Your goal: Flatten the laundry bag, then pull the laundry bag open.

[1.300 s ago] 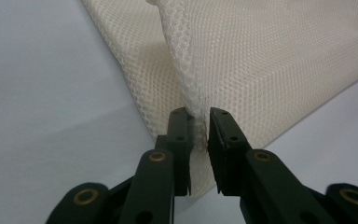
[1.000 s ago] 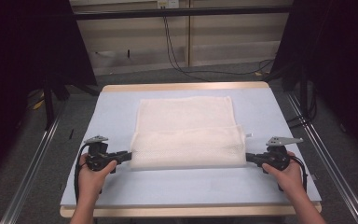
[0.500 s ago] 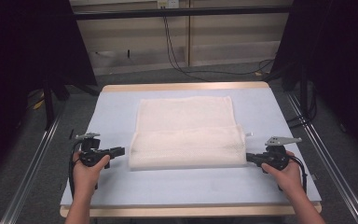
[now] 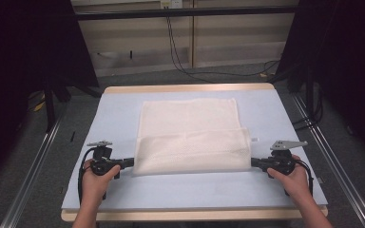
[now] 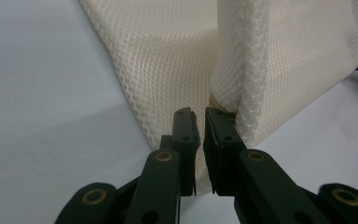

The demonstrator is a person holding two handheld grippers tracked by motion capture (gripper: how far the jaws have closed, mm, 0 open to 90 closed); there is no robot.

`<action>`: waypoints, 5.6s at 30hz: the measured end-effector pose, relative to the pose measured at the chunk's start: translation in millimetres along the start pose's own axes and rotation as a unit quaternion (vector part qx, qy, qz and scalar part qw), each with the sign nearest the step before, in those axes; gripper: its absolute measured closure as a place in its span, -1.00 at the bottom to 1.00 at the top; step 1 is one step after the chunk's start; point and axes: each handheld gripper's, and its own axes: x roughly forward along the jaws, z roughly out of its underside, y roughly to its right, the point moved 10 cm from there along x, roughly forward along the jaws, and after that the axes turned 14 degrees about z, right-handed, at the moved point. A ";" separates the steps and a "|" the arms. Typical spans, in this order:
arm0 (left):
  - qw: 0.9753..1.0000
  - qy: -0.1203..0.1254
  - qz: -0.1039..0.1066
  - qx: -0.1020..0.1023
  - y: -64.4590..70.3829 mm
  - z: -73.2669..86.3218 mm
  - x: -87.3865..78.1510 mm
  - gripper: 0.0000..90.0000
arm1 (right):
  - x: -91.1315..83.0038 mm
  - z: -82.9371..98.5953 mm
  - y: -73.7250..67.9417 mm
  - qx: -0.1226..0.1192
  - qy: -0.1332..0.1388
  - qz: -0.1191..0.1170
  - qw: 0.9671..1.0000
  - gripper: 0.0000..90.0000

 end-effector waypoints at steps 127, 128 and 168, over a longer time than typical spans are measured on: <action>0.992 -0.057 -0.111 0.005 -22.6 -2.9 1.1 0.33 | 17.9 -7.3 -17.3 -0.006 -0.035 0.059 0.998 0.93; 0.992 -0.066 -0.110 0.003 -21.9 -0.6 3.1 0.32 | 17.9 -7.6 -17.8 -0.011 -0.036 0.062 0.997 0.96; 0.992 -0.042 -0.121 0.007 -29.1 -11.3 2.3 0.68 | 29.9 -24.2 -22.4 -0.031 -0.012 0.077 0.997 0.92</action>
